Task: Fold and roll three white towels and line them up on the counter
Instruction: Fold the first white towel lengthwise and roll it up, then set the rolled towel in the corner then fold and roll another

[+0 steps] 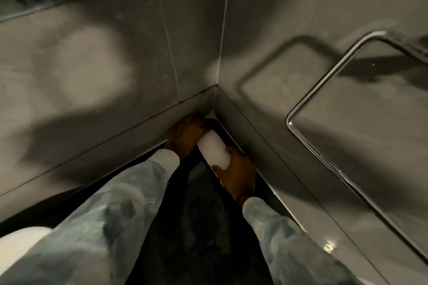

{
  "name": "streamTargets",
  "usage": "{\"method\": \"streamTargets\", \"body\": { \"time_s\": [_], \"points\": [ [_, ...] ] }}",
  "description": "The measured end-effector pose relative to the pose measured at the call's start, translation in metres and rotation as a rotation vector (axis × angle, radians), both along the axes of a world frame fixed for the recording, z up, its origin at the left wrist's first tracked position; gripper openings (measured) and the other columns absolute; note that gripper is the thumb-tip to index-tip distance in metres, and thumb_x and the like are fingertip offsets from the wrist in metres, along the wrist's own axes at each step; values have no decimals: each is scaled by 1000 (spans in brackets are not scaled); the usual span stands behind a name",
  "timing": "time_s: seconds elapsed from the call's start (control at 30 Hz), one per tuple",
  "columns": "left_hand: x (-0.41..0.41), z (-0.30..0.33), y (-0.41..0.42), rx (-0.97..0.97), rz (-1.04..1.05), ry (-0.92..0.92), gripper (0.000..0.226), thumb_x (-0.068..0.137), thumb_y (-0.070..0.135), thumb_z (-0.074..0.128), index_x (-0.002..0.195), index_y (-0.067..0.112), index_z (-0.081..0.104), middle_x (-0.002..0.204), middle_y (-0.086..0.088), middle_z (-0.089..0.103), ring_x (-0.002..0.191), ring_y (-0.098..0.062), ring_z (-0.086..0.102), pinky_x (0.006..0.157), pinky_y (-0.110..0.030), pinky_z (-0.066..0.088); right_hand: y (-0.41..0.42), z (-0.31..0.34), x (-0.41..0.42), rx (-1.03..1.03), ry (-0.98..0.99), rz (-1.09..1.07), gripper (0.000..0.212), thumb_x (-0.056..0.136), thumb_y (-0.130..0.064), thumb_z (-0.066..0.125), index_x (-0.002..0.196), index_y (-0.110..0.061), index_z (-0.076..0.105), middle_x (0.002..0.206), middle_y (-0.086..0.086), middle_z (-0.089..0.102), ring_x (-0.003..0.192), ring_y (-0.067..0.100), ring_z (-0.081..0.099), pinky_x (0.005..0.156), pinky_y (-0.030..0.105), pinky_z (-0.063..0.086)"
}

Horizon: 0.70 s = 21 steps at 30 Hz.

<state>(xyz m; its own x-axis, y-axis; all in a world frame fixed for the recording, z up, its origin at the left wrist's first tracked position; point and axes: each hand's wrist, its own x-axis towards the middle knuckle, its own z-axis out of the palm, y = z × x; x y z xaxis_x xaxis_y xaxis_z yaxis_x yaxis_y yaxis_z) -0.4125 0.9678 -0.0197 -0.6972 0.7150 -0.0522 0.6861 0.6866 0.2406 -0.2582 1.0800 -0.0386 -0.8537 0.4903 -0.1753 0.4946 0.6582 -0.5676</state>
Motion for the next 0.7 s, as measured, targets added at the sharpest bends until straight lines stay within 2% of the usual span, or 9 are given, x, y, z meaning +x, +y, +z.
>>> {"method": "streamTargets", "body": {
  "time_s": [0.1,0.2,0.23,0.3,0.37,0.4,0.47,0.57,0.7],
  "points": [
    [3,3,-4,13,-33,-23,37,93,10,55,129,4,54,132,-23,55,120,-40,53,104,-46,38,1,1,3,-8,8,13,69,68,-53,72,128,-28,50,117,6,65,104,28,62,84,42,55],
    [4,12,-4,11,-100,-31,46,81,15,70,125,5,59,122,-25,62,107,-43,60,95,-53,48,4,7,6,-23,-3,49,71,70,-57,68,130,-28,45,120,8,63,106,31,61,88,44,53],
    [8,18,-7,24,-86,-53,49,82,19,68,128,7,56,127,-23,59,113,-41,58,99,-50,46,4,11,11,-16,-4,49,72,71,-60,66,132,-28,44,121,9,62,108,31,60,90,45,52],
    [17,20,-21,17,-57,-70,59,87,16,60,142,12,39,149,-15,39,135,-33,38,114,-42,28,3,19,26,6,17,21,73,75,-62,60,136,-26,41,125,11,60,113,33,57,95,45,49],
    [33,16,-41,-63,-31,54,82,78,6,68,148,14,26,156,-13,25,142,-33,25,117,-45,18,3,28,46,79,67,27,71,80,-59,57,139,-23,39,126,12,59,114,33,55,97,45,47],
    [48,20,-52,-97,-4,111,84,77,7,68,148,15,24,156,-13,25,142,-34,25,117,-47,18,2,36,59,139,104,55,70,81,-57,55,139,-22,39,125,12,60,113,33,56,98,45,47],
    [82,26,-71,-108,67,144,71,88,20,58,148,17,22,156,-12,24,142,-34,24,117,-51,18,0,49,81,272,150,129,69,83,-58,50,140,-20,38,127,10,60,117,32,54,102,48,42],
    [135,45,-95,-127,192,157,65,94,47,36,150,23,14,158,-6,19,145,-33,13,117,-57,12,-9,70,109,429,154,227,75,85,-63,42,145,-19,33,145,9,48,135,31,40,114,55,24],
    [205,71,-132,-119,333,207,66,94,57,24,150,26,12,160,-3,15,147,-31,7,116,-58,12,-30,94,148,505,114,316,87,83,-72,27,152,-20,12,158,8,26,147,28,18,118,58,4]
  ]
}}
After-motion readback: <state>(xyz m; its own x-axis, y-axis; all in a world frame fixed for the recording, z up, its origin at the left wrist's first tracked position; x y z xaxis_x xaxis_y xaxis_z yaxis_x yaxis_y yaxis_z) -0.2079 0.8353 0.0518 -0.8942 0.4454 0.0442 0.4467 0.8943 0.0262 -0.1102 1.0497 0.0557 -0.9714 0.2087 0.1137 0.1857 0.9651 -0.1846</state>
